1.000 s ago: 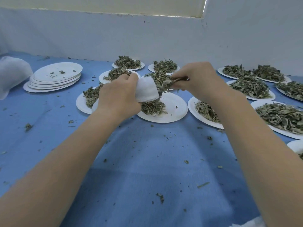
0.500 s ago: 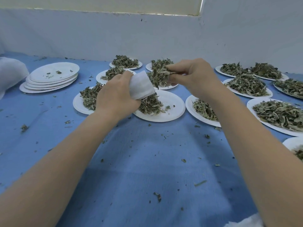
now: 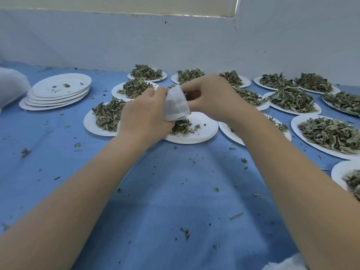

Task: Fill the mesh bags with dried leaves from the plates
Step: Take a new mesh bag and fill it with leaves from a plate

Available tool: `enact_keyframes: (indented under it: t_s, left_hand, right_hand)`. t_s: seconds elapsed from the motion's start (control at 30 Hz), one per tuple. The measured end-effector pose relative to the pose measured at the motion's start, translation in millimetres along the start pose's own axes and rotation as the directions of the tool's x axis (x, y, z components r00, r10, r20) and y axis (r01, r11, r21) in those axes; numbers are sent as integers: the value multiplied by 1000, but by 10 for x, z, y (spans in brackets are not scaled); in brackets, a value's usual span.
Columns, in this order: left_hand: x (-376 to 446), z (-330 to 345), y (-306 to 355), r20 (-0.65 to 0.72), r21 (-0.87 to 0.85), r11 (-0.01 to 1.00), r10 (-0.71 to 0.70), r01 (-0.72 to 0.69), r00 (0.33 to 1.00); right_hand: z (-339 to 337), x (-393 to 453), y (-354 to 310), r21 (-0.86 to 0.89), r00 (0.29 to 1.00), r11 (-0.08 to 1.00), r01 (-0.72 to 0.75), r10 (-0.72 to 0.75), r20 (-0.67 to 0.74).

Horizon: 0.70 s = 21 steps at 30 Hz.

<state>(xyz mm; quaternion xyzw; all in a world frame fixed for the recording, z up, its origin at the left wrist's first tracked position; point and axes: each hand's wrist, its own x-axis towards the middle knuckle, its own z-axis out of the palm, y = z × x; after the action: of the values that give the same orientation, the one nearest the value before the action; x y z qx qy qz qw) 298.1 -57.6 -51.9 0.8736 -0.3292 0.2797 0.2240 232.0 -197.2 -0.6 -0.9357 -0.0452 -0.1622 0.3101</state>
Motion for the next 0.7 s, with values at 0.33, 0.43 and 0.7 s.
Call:
enact_keyframes:
  t_s: [0.33, 0.43, 0.7]
  left_hand:
    - [1, -47, 82, -114, -43, 999, 28, -33, 993]
    - [-20, -50, 160, -147, 10, 998, 64, -63, 987]
    - [70, -180, 122, -140, 8, 1000, 11, -10, 990]
  right_hand:
    - [50, -7, -7, 148, 993, 986, -73, 86, -84]
    - [96, -1, -59, 147, 985, 986, -80, 100, -138]
    - [18, -18, -116, 351, 999, 936, -13, -3, 44]
